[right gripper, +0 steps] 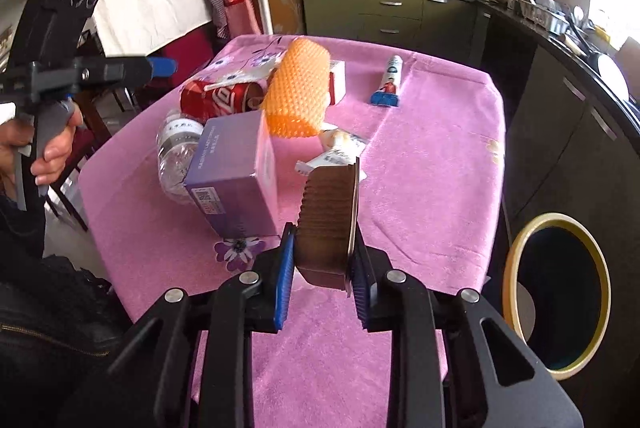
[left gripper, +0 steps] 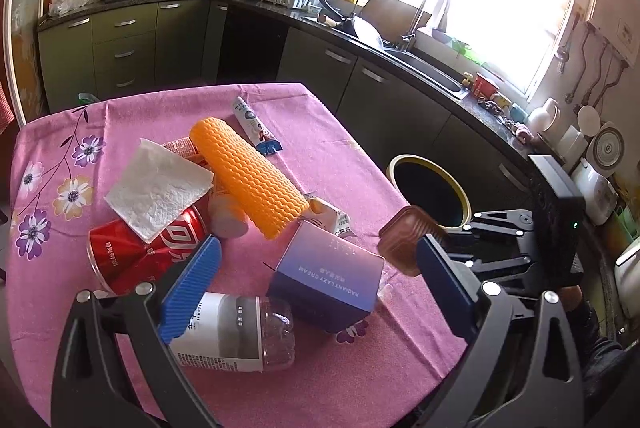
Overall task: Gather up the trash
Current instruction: 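Drop the brown item into the bin by opening the right gripper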
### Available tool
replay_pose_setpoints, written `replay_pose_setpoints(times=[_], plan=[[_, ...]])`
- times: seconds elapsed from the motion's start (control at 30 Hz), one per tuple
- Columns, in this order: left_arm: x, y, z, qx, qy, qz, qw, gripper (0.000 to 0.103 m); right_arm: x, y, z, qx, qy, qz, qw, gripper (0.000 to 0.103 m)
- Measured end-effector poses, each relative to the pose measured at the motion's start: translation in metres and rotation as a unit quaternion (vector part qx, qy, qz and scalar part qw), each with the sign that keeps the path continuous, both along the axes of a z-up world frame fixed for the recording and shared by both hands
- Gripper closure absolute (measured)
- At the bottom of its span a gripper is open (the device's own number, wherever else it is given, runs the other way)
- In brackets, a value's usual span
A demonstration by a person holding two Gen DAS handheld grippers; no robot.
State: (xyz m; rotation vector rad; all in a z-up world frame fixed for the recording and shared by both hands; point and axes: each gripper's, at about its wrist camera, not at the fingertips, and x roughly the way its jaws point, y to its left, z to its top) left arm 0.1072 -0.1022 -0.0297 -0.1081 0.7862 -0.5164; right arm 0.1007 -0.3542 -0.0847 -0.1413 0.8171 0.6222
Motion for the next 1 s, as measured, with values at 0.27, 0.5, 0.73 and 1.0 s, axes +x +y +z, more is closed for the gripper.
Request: replay_pose_setpoints(times=[0.27,0.5,0.73,1.0], plan=[[0.0,-0.008,-0.004,0.001,0.006,-0.01,0.9999,0.01,0.041,-0.12,0.006,-0.018,-0.007,-0.194,0.981,0.077],[-0.002,-0.012,-0.003,0.008,0.005,-0.015,0.9998,0.01,0.103,-0.192,-0.045,-0.07,0.047,-0.282,0.956,0.077],[-0.001,-0.016,-0.005,0.014,0.007,-0.022,0.9996,0.009,0.133,-0.229,-0.077,-0.08,0.081,-0.32,0.941,0.05],[-0.001,-0.026,-0.016,0.014,0.012,-0.079,0.9967,0.007,0.097,-0.206,-0.053,-0.035,0.05,-0.303,0.951,0.05]])
